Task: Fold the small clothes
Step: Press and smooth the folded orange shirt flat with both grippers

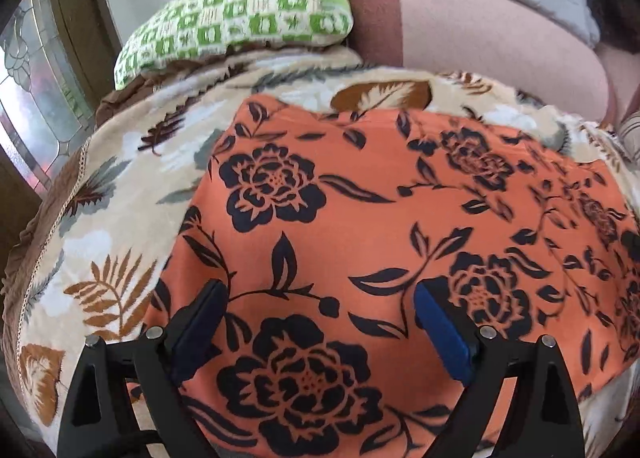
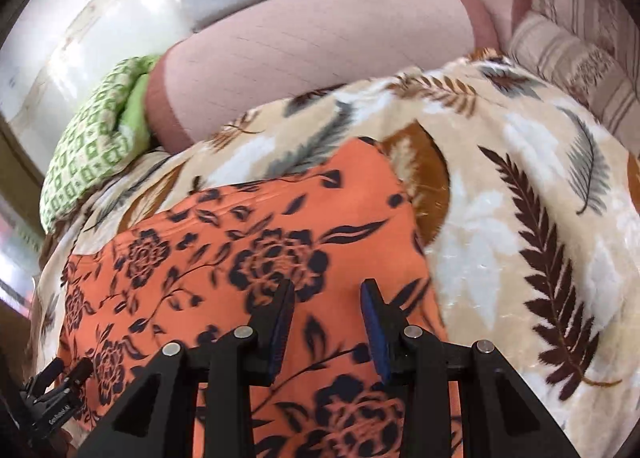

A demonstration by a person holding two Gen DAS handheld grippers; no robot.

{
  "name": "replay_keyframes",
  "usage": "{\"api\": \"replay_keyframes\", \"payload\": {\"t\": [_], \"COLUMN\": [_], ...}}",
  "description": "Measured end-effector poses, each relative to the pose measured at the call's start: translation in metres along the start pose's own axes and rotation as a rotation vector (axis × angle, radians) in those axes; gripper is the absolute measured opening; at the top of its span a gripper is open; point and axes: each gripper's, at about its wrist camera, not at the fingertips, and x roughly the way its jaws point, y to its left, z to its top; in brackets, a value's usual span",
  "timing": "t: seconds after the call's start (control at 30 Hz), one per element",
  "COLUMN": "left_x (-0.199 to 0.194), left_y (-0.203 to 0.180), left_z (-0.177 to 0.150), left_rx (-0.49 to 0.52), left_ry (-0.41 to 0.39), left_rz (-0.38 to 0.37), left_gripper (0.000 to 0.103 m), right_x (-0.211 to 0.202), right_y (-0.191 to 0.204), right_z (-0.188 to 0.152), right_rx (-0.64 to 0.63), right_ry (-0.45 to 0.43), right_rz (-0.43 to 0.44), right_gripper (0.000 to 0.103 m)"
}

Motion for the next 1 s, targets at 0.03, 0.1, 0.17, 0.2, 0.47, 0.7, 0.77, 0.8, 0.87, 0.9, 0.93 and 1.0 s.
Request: {"api": "replay_keyframes", "payload": {"t": [0.03, 0.1, 0.17, 0.2, 0.47, 0.7, 0.77, 0.8, 0.87, 0.9, 0.93, 1.0], "left_x": [0.007, 0.015, 0.013, 0.011, -0.004, 0.01, -0.003, -0.01, -0.024, -0.029, -0.033, -0.038], "left_y": [-0.001, -0.001, 0.001, 0.003, 0.014, 0.003, 0.007, 0.012, 0.026, 0.034, 0.044, 0.065], "left_z": [0.0, 0.001, 0.003, 0.004, 0.006, 0.005, 0.002, 0.001, -0.003, -0.006, -0.009, -0.02], "left_rx": [-0.003, -0.025, -0.05, -0.059, -0.093, -0.034, -0.039, -0.044, -0.072, -0.092, -0.115, -0.171], "left_ry": [0.026, 0.04, 0.053, 0.051, -0.034, 0.035, -0.008, -0.022, -0.043, -0.05, -0.051, -0.033], "left_rz": [0.001, 0.008, -0.003, -0.008, -0.002, 0.008, 0.036, 0.029, 0.002, -0.003, -0.011, -0.038], "left_gripper": [0.096, 0.101, 0.101, 0.101, 0.101, 0.103, 0.103, 0.103, 0.103, 0.103, 0.103, 0.103], "right_x": [0.008, 0.016, 0.013, 0.009, -0.016, 0.013, 0.004, 0.0, -0.011, -0.016, -0.023, -0.036], "right_y": [-0.004, -0.004, 0.002, 0.003, 0.028, 0.045, 0.042, 0.042, 0.04, 0.036, 0.03, 0.016], "right_z": [0.0, -0.002, 0.001, 0.001, -0.005, -0.017, -0.017, -0.016, -0.017, -0.017, -0.016, -0.018], "right_rx": [0.008, 0.003, -0.025, -0.03, -0.076, -0.127, -0.09, -0.082, -0.072, -0.058, -0.034, 0.027], "right_ry": [0.04, 0.067, 0.056, 0.047, -0.056, 0.087, 0.066, 0.061, 0.036, 0.027, 0.019, 0.007], "right_rz": [-0.007, -0.028, -0.045, -0.04, 0.078, 0.057, 0.102, 0.109, 0.128, 0.148, 0.178, 0.255], "right_gripper": [0.039, 0.039, 0.039, 0.039, 0.039, 0.039, 0.039, 0.039, 0.039, 0.039, 0.039, 0.058]}}
